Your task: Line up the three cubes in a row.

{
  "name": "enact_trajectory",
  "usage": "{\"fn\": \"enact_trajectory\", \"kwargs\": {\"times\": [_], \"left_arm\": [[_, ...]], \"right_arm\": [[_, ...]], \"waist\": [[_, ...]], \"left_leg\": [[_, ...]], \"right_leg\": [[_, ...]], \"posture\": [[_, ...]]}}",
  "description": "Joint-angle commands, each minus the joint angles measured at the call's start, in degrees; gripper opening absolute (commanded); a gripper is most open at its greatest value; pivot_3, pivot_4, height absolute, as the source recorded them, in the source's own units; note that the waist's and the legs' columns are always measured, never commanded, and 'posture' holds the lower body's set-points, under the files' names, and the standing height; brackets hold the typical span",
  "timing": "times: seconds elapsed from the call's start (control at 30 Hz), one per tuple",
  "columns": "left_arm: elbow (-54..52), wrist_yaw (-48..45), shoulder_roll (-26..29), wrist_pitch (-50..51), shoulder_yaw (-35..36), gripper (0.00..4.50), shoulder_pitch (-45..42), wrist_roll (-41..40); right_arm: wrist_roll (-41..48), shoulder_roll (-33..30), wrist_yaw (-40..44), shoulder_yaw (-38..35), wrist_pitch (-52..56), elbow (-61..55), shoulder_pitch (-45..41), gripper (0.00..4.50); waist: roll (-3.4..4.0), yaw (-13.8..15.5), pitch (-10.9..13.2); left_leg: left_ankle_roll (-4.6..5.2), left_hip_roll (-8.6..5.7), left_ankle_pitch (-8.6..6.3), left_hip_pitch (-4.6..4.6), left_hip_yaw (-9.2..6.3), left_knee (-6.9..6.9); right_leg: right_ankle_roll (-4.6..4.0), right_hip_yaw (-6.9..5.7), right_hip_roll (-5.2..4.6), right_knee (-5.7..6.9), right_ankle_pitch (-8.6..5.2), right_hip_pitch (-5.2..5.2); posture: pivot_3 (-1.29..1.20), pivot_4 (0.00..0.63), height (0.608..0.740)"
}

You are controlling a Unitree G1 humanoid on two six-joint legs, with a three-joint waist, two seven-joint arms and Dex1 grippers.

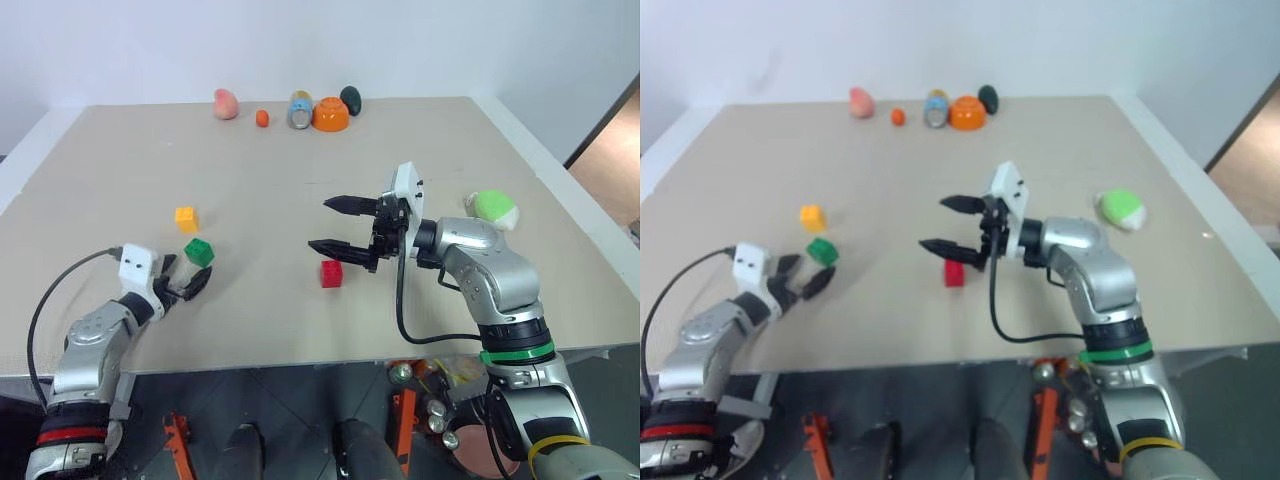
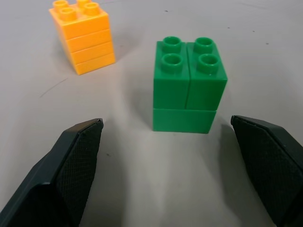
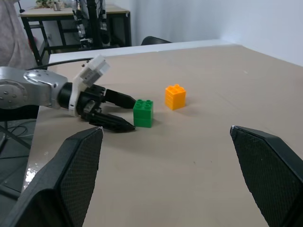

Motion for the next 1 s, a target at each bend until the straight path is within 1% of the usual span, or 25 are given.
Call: {"fn": "enact_trajectory", "kwargs": {"times": [0.03, 0.1, 0.13, 0.2, 0.33, 0.37, 0.4, 0.43, 0.53, 0.7, 0.8, 0.87, 1.0], "left_arm": [[3.15, -1.82, 0.17, -0.91, -1.86, 4.50, -2.34, 1.28], [4.20, -2.34, -0.03, -1.09, -2.06, 4.50, -3.50, 1.54], [4.60, -2.63, -0.19, -1.26, -2.15, 3.94, -4.06, 1.56], [5.60, -2.73, -0.57, -1.46, -2.42, 3.29, -5.37, 1.83], [7.91, -2.46, -1.65, -1.64, -3.52, 1.90, -8.63, 2.86], [8.81, -2.28, -2.00, -1.75, -3.89, 1.63, -9.77, 3.27], [9.45, -2.29, -2.26, -1.95, -4.21, 1.27, -10.66, 3.65], [9.85, -2.38, -2.48, -2.11, -4.41, 1.25, -11.27, 3.91], [10.19, -2.49, -2.83, -2.07, -4.84, 1.25, -12.24, 4.26], [8.98, -3.22, -2.97, -2.57, -4.88, 1.25, -12.70, 3.78], [4.54, -9.04, -2.59, -3.83, -5.03, 1.25, -12.34, 0.56], [2.16, -13.22, -2.13, -4.19, -5.48, 1.25, -12.25, -1.35], [-2.65, -26.37, 1.30, -3.53, -8.42, 1.25, -12.35, -4.90]], "right_arm": [[1.39, -0.35, -0.54, -1.02, -0.19, -2.49, -0.43, 4.46], [1.53, -0.37, -0.82, -1.22, -0.20, -2.32, -0.54, 4.46], [1.57, -0.41, -0.96, -1.29, -0.20, -2.30, -0.57, 4.50], [1.63, -0.53, -1.12, -1.30, -0.30, -2.08, -0.69, 4.50], [1.82, -0.75, -1.43, -1.37, -0.61, -1.45, -1.10, 4.50], [1.84, -0.76, -1.56, -1.41, -0.68, -1.20, -1.32, 4.50], [1.91, -0.74, -1.65, -1.44, -0.72, -1.04, -1.49, 4.50], [1.97, -0.72, -1.72, -1.45, -0.75, -0.96, -1.59, 4.50], [2.04, -0.60, -1.90, -1.39, -0.80, -1.02, -1.67, 4.50], [1.92, -0.49, -2.16, -1.17, -0.92, -1.41, -1.34, 4.50], [2.27, -0.92, -1.84, -1.25, -0.55, -2.00, -1.06, 4.50], [2.69, -1.43, -1.26, -1.38, -0.10, -2.31, -1.02, 4.50], [5.37, -7.46, 4.95, -1.97, 2.34, -5.74, 1.21, 4.50]], "waist": [[0.05, 0.23, -0.03], [0.07, 0.35, -0.04], [0.07, 0.38, -0.04], [0.07, 0.47, -0.04], [0.08, 1.10, -0.04], [0.08, 1.27, -0.04], [0.08, 1.29, -0.04], [0.08, 1.25, -0.04], [0.07, 0.85, -0.03], [0.07, 0.72, -0.03], [0.06, 0.66, -0.03], [0.06, 0.66, -0.03], [0.06, 0.71, -0.03]], "left_leg": [[-0.03, 0.00, 0.06, 0.00, 0.00, 0.00], [-0.01, 0.00, 0.18, 0.00, 0.00, 0.00], [-0.03, 0.00, 0.26, -0.01, 0.00, -0.01], [-0.16, -0.01, 0.40, -0.03, 0.00, -0.01], [-0.09, -0.02, 0.60, -0.12, 0.00, -0.03], [-0.07, -0.02, 0.63, -0.14, 0.00, -0.03], [-0.06, -0.02, 0.67, -0.18, 0.00, -0.03], [-0.22, -0.02, 0.81, -0.23, 0.00, -0.05], [-0.27, -0.03, 0.81, -0.33, 0.03, -0.05], [-0.30, 0.05, 0.79, -0.54, 0.02, -0.30], [-0.30, 0.08, 0.80, -0.60, 0.02, -0.42], [-0.32, 0.08, 0.81, -0.84, 0.01, -0.40], [-0.49, 0.03, 0.90, -1.00, 0.02, -0.38]], "right_leg": [[-0.01, 0.00, 0.00, 0.00, 0.02, 0.02], [-0.01, 0.00, 0.01, 0.00, 0.04, 0.08], [-0.03, 0.00, 0.01, 0.00, 0.05, 0.11], [-0.05, 0.00, 0.00, 0.00, 0.07, 0.14], [-0.05, 0.00, -0.01, 0.00, 0.07, 0.22], [-0.05, -0.01, -0.01, 0.00, 0.07, 0.25], [-0.05, -0.03, -0.01, 0.00, 0.07, 0.29], [-0.05, -0.04, -0.01, -0.01, 0.07, 0.27], [-0.02, -0.03, -0.05, -0.13, 0.07, 0.27], [0.38, -0.03, 0.03, -0.11, 0.10, 0.00], [0.42, -0.03, 0.07, -0.11, 0.07, -0.09], [0.43, -0.03, 0.05, -0.11, 0.07, -0.27], [0.46, -0.04, 0.00, -0.12, 0.07, -0.35]], "posture": [[0.00, 0.150, 0.738], [0.00, 0.150, 0.738], [0.00, 0.150, 0.738], [0.00, 0.150, 0.738], [0.00, 0.150, 0.738], [0.00, 0.150, 0.738], [0.00, 0.150, 0.738], [0.00, 0.150, 0.738], [0.00, 0.150, 0.738], [0.00, 0.150, 0.738], [0.00, 0.150, 0.738], [0.00, 0.150, 0.738], [0.00, 0.150, 0.738]]}}
